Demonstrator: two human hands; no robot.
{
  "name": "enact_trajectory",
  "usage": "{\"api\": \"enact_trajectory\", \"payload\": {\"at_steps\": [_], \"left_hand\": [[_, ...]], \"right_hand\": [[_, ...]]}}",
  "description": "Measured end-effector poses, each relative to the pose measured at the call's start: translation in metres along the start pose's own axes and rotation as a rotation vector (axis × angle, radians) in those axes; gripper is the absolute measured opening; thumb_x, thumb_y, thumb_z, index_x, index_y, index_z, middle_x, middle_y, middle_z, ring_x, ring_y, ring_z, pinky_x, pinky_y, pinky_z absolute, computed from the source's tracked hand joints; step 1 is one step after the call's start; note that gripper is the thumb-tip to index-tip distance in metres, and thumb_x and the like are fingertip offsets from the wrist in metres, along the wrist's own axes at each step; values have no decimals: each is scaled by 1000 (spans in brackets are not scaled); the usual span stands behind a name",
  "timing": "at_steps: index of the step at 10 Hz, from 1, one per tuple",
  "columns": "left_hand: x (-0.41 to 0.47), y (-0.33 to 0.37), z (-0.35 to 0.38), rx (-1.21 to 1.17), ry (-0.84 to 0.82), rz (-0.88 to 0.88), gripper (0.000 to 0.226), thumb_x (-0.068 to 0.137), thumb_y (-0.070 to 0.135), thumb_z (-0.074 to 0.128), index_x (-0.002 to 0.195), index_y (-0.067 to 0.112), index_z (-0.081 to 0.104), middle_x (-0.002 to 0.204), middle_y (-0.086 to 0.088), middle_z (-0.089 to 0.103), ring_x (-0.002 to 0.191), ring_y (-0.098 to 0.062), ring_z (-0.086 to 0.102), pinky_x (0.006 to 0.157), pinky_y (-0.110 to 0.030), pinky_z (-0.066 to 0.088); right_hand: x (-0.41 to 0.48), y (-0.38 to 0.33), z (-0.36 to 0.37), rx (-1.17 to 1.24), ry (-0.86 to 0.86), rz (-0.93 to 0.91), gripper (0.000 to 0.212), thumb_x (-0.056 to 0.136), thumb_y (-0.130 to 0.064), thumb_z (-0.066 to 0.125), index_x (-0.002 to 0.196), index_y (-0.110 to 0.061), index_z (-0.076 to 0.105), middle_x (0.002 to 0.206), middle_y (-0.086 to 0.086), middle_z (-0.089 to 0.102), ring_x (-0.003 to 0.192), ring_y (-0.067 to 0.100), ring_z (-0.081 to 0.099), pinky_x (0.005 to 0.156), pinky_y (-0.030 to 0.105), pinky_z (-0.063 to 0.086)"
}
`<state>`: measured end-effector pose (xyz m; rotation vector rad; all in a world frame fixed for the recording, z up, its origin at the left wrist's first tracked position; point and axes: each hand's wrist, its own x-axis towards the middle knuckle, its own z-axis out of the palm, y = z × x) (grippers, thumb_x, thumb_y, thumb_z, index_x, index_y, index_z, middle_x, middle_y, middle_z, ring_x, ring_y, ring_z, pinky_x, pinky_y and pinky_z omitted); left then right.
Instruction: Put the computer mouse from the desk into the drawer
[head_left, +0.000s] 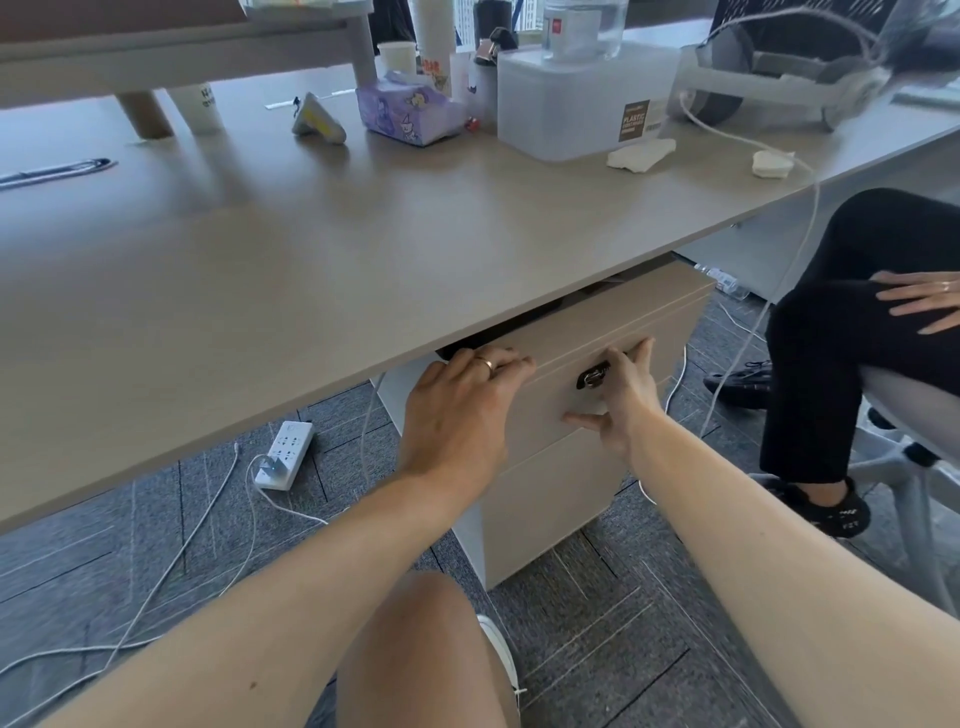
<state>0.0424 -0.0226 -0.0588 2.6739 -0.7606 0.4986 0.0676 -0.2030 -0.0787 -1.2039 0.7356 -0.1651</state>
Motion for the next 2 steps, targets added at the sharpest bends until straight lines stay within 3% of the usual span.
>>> {"api": "enact_trajectory", "payload": {"at_steps": [1, 2], "left_hand": [[2, -1, -6, 6, -23, 30, 65, 69, -4, 75, 127, 26, 67, 127, 7, 68, 109, -22, 63, 83, -34, 43], [5, 6, -19, 6, -145, 3, 55, 87, 32, 73, 140, 28, 57, 142, 9, 58, 128, -17, 51, 99, -33, 39]], "right_hand": [[-5, -1, -11, -84, -66, 6, 70, 102, -29, 49, 158, -43, 9, 161, -4, 30, 129, 28, 44, 88, 63, 55], [-17, -3, -28, -381, -94, -34, 80, 98, -36, 56, 160, -40, 5, 167, 1, 23, 142, 32, 39, 93, 54, 53]]}}
